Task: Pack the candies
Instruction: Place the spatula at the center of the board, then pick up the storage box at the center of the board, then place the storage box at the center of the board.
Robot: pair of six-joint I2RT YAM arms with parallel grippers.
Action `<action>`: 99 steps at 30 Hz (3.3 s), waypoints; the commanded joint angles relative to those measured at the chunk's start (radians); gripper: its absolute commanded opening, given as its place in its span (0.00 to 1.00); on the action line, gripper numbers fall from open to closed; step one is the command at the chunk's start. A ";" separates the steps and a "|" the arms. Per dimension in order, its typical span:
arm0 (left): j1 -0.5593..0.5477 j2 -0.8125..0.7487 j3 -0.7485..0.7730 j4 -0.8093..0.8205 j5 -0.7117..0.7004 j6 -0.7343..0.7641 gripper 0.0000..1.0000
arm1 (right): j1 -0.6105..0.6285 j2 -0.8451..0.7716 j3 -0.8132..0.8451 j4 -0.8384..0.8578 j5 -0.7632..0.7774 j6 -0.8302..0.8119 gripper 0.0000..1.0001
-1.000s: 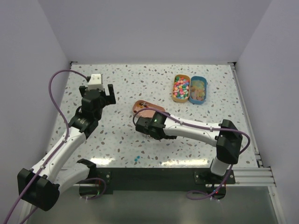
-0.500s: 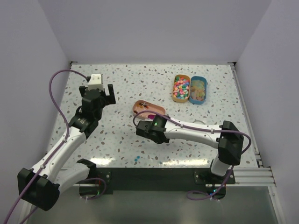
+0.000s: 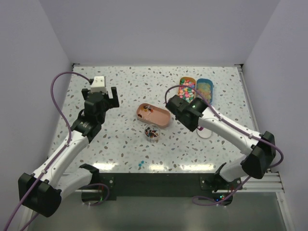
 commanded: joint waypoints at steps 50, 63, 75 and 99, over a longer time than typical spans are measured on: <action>-0.027 -0.019 -0.022 0.070 0.015 0.020 0.99 | -0.698 -0.287 -0.439 0.692 -0.420 0.304 0.76; -0.027 -0.006 -0.022 0.070 0.038 0.016 0.99 | -0.396 0.285 0.001 0.911 -0.719 -0.007 0.66; -0.027 0.028 -0.018 0.062 0.041 0.016 0.99 | -0.339 0.605 0.214 0.897 -0.801 -0.142 0.36; -0.027 0.028 -0.019 0.065 0.064 0.011 0.99 | -0.651 0.285 0.162 0.805 -0.350 -0.072 0.00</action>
